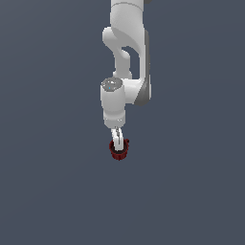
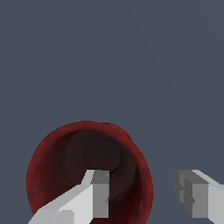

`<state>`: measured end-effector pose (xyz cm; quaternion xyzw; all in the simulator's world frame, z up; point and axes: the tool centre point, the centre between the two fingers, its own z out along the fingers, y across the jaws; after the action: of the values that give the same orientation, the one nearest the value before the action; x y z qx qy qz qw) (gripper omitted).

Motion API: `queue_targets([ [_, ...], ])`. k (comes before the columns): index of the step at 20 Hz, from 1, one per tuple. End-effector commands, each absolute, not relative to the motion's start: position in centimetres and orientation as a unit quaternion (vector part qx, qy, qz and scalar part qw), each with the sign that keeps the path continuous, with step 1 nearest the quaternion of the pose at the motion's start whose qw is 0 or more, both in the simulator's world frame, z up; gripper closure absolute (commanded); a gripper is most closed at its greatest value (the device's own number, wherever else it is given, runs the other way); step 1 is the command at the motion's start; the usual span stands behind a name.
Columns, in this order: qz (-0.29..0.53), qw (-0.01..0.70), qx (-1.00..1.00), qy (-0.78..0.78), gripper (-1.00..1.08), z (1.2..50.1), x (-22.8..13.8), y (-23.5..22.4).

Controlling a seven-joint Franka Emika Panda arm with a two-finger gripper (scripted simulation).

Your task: Pick up the object and move it to a goal position.

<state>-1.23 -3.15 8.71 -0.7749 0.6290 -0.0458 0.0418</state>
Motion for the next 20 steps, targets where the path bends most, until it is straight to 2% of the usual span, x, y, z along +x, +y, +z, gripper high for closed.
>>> queue_targets([
  [1, -0.046, 0.042, -0.774, 0.630, -0.20, 7.89, -1.19, -3.16],
  [5, -0.046, 0.042, -0.774, 0.630, -0.20, 7.41, -1.16, -3.14],
  [6, -0.046, 0.042, -0.774, 0.630, 1.08, 7.41, -1.16, -3.14],
  [20, -0.046, 0.042, -0.774, 0.630, 1.08, 7.85, -1.20, -3.14],
])
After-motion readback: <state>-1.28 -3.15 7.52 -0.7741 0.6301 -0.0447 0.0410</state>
